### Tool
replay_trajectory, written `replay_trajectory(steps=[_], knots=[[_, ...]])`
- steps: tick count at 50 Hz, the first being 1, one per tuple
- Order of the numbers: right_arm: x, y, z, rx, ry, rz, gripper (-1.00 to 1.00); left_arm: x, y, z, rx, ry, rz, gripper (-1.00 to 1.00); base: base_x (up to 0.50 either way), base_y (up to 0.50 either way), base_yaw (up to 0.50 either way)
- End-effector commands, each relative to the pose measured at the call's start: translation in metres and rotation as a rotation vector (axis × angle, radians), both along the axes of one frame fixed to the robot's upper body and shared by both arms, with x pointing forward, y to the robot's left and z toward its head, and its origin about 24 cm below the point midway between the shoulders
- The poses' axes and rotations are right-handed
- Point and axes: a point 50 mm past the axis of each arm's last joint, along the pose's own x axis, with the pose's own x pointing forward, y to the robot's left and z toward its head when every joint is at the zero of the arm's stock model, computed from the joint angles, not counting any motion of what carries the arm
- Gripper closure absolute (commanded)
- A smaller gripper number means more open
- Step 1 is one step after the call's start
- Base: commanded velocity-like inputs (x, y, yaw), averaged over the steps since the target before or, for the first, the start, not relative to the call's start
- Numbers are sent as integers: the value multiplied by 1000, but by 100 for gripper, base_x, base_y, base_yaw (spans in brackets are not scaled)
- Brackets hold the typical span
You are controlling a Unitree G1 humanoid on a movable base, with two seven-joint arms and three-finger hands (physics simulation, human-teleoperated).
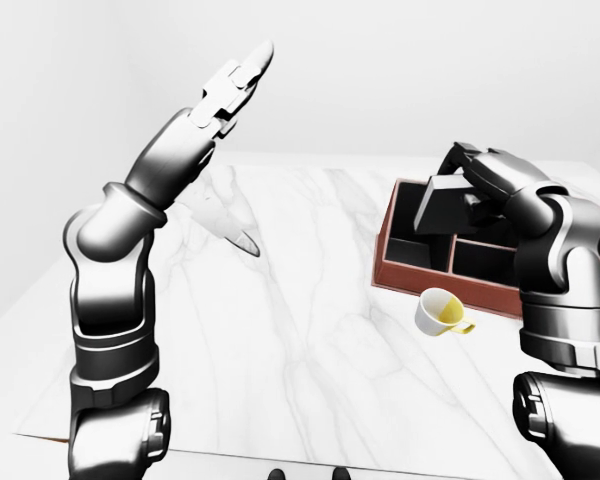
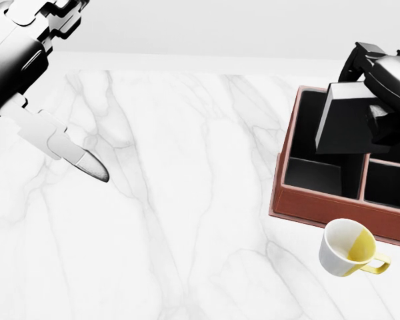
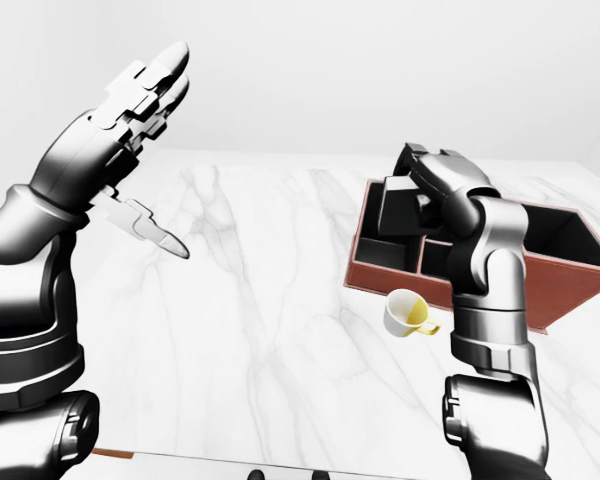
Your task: Pick up the book and place it in the caddy.
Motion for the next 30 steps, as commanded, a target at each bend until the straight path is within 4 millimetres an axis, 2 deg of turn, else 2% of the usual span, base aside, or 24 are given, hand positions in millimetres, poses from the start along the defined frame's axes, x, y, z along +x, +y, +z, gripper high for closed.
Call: replay_trajectory(steps=[1,12,13,14,15,17,18,19,28,30], knots=[[-4,-25,8,20,-1,-53,100,3,-1,-1,1,11,1,-100,0,0,0],[2,-42,-5,40,37,-112,100,6,-1,-4,-4,30,3,-100,0,0,0],[2,-41,5,22,39,-109,100,6,-1,-4,-4,30,3,-100,0,0,0],[2,-40,6,21,39,-108,100,6,-1,-4,-4,30,3,-100,0,0,0],[2,-44,-4,33,37,-125,100,7,-1,-5,-6,35,5,-100,0,0,0],[3,-47,-8,38,43,-135,100,7,-1,-5,-6,37,6,-100,0,0,0],[3,-49,1,28,46,-137,100,7,-1,-5,-7,36,6,-100,0,0,0],[3,-52,2,27,48,-149,100,7,-1,-5,-7,35,5,-100,0,0,0],[2,-63,0,15,50,-189,100,9,0,-8,-13,48,7,-100,0,0,0],[1,-65,-9,19,46,-199,100,8,0,-8,-14,46,6,-100,0,0,0]])
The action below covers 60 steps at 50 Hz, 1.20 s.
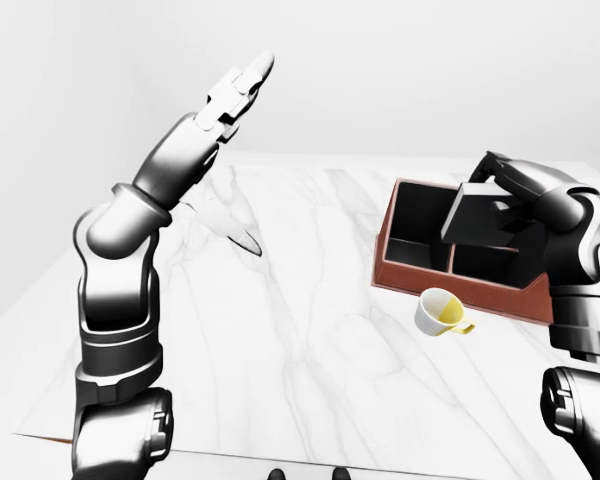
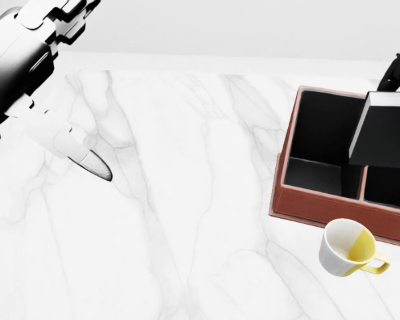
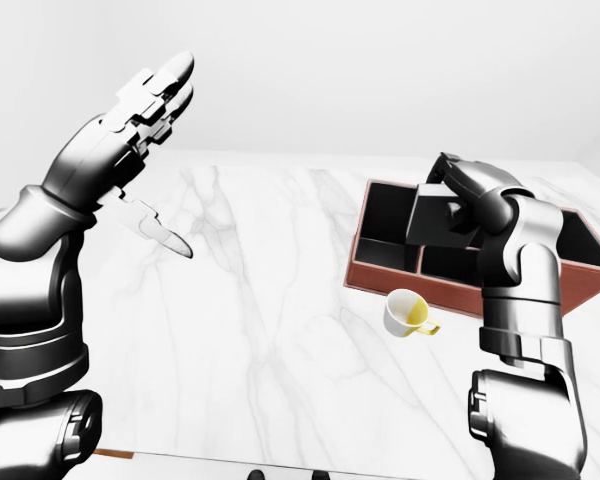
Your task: Pick up the book and place it in the caddy.
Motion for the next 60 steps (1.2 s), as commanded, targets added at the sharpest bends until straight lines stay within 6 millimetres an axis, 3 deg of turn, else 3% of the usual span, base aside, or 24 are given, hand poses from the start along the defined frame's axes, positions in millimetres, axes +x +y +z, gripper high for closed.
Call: replay_trajectory(steps=[1,2,3,7,10,13,22,40,60], knots=[[-2,-19,2,-5,-49,-70,100,1,0,-2,-6,10,1,-100,0,0,0],[-3,-19,-4,-2,-56,-74,100,1,1,-2,-7,11,1,-100,0,0,0],[-2,-22,5,-17,-61,-80,100,1,0,-3,-8,12,1,-100,0,0,0],[-2,-29,-12,3,-75,-111,100,1,1,-3,-10,14,3,-100,0,0,0],[-1,-31,-2,-9,-72,-115,100,2,1,-4,-12,16,4,-100,0,0,0],[0,-35,-17,1,-75,-139,100,3,1,-5,-13,23,6,-100,0,0,0],[0,-49,-19,-40,-115,-204,100,6,1,-8,-17,37,11,-100,0,0,0],[8,-50,-32,-179,-117,-122,100,7,1,-10,-15,47,17,-100,0,0,0],[9,-64,-54,-205,-104,-197,100,5,1,-12,-10,44,23,-100,0,0,0]])
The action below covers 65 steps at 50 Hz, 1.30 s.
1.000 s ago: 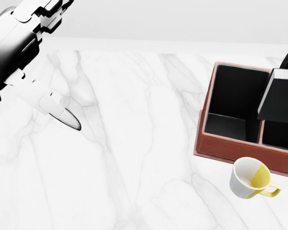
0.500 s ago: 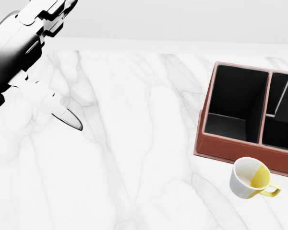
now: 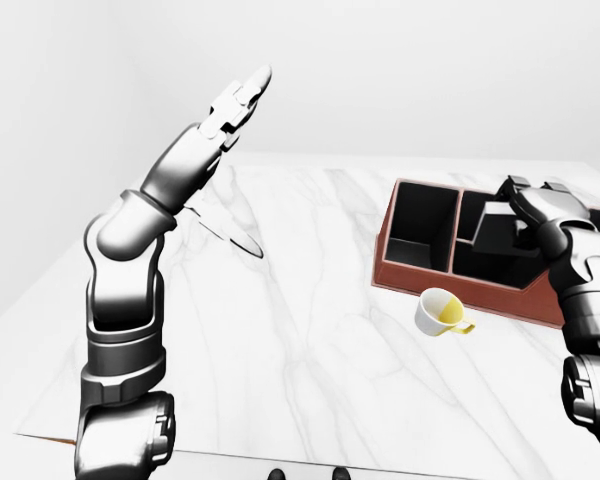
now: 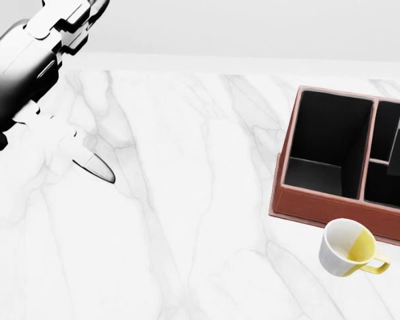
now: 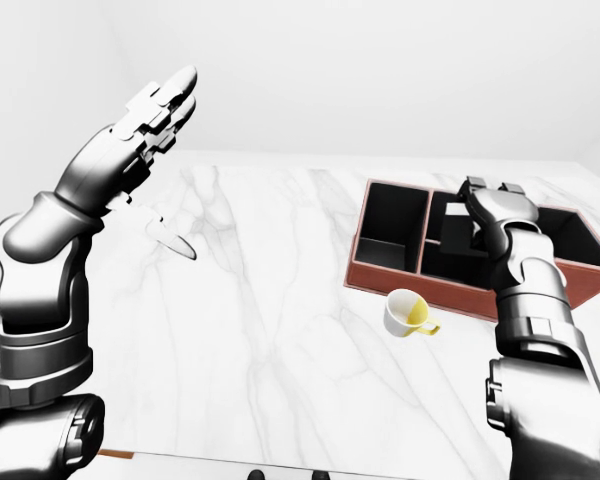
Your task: Pick up the book and place it in the caddy.
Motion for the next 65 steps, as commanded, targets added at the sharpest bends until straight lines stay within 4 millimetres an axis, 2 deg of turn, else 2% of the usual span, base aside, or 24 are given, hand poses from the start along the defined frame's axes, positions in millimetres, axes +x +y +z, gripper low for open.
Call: replay_trajectory(steps=[1,13,32,65], knots=[[-1,-10,1,-51,-55,-48,100,-1,0,-1,5,-2,2,-100,0,0,0],[3,-5,-13,-29,-49,-55,100,-1,0,-1,8,-2,5,-100,0,0,0],[14,15,-28,-21,-42,-20,100,0,6,-3,6,11,22,-100,0,0,0],[5,6,-44,-35,-33,-75,100,0,9,-7,1,22,34,-100,0,0,0]])
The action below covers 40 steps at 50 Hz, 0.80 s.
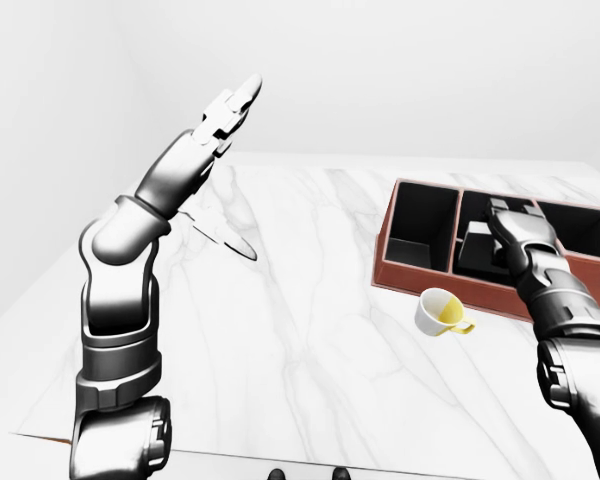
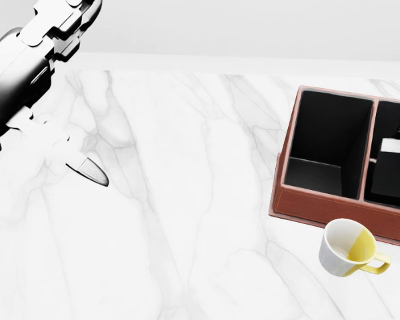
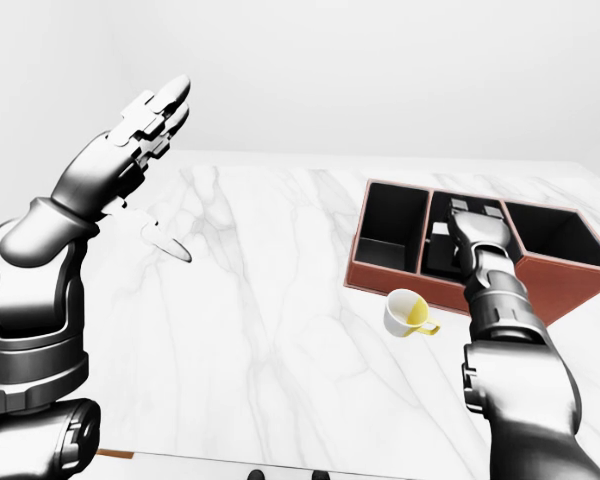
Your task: Pick up the book and place it in the caddy.
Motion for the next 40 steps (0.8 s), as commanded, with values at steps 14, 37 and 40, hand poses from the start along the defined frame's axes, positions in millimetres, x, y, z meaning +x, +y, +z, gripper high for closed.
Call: replay_trajectory(steps=[14,37,40], knots=[[-1,0,-3,-37,-39,-28,100,0,1,-2,0,6,8,-100,0,0,0],[-8,-3,-17,-43,-13,-82,100,-1,4,-2,6,3,19,-100,0,0,0],[-9,-3,-19,-50,-6,-88,100,-1,4,-2,5,4,19,-100,0,0,0]])
